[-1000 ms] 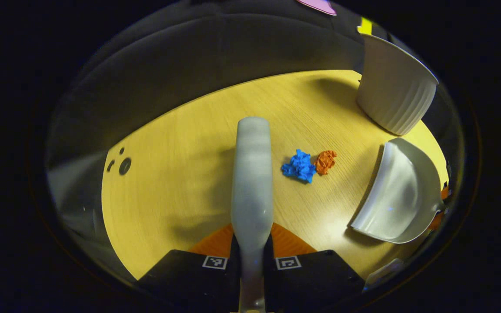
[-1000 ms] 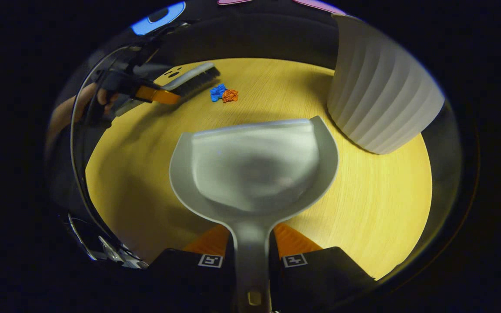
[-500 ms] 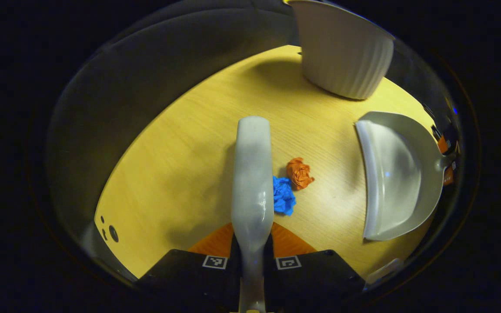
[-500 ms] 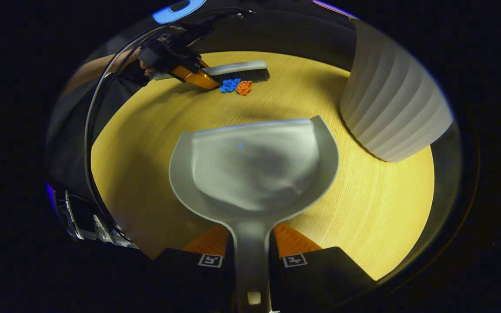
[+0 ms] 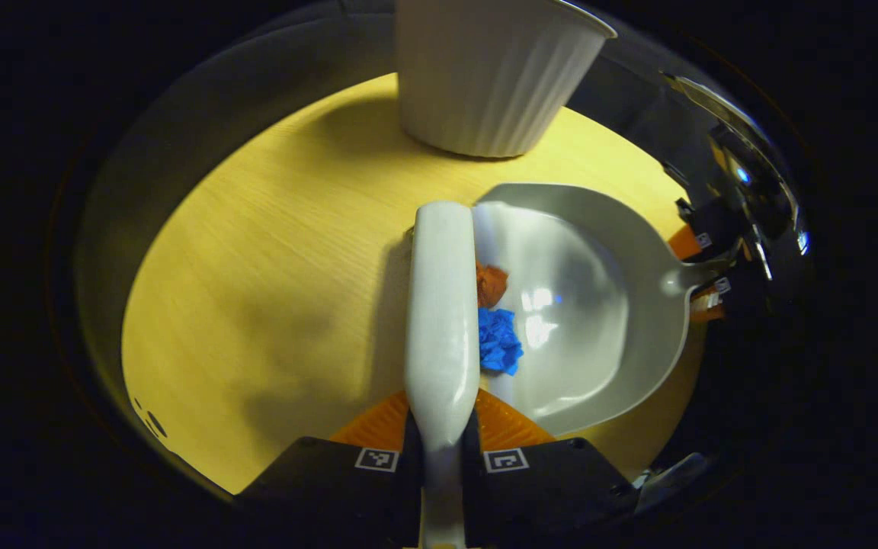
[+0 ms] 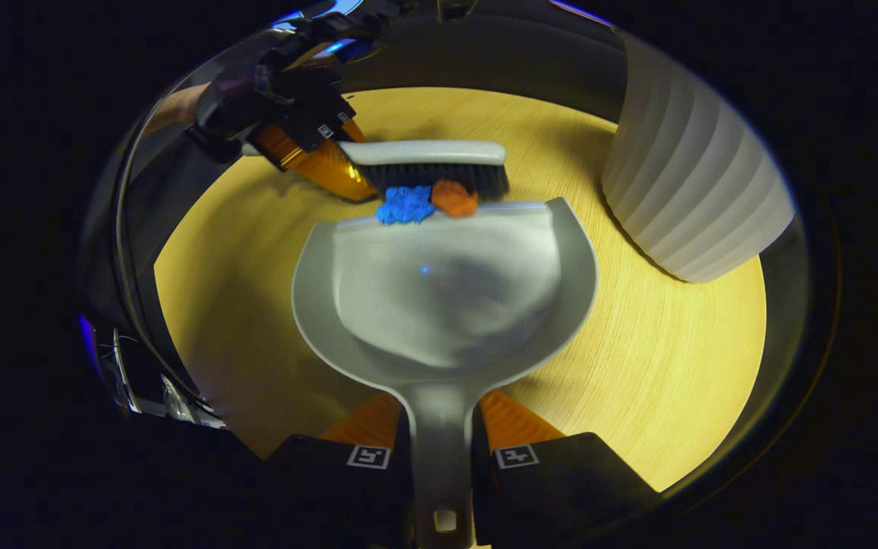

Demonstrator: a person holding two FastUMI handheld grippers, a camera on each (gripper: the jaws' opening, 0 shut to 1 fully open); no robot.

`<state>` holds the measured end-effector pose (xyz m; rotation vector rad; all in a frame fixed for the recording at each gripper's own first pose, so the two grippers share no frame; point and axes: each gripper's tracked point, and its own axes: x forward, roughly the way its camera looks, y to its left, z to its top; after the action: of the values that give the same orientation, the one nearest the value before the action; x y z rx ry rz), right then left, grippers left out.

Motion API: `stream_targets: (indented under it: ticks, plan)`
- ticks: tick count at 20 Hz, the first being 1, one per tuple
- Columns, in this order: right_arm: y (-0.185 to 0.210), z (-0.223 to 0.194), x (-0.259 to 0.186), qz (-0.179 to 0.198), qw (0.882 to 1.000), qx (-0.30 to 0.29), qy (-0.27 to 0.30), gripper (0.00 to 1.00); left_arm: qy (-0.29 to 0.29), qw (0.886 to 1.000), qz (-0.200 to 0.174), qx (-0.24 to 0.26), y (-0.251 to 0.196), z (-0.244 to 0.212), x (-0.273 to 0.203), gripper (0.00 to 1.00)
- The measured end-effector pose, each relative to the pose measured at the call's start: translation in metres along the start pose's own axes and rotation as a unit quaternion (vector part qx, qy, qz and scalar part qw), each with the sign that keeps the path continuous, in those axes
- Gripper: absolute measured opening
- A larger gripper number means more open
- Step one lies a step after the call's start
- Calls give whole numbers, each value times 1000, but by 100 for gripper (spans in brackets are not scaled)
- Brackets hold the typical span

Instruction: Pick up the small broom and dustpan from the desktop, sweep the trash into the dustpan with the broom, and then empty the trash into the garbage bin.

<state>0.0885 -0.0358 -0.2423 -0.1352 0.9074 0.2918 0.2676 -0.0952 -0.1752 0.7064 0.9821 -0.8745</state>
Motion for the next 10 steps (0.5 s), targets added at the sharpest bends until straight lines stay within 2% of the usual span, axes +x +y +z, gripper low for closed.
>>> stream_targets:
  ticks: [3, 4, 5, 7, 8, 10]
  plan:
    - [1, -1, -2, 0, 1000, 4, -8, 35, 4, 999, -33, -13, -35, 0, -6, 26]
    - [1, -3, -2, 0, 1000, 7, -12, 31, 3, 999, -36, -21, -42, 0, -8, 26]
    - [1, -4, -3, 0, 1000, 11, -17, 35, -2, 999, -32, -28, -46, 0, -12, 26]
    - [1, -9, -5, -2, 1000, 17, -21, 31, -25, 999, -6, -46, -47, -1, -15, 26]
    - [-1, -11, -3, -3, 999, 23, -24, 35, -39, 997, 6, -63, -50, 0, -20, 26]
    - [-2, -12, -6, -4, 999, 39, -31, 35, -68, 992, 28, -102, -45, -3, -32, 25]
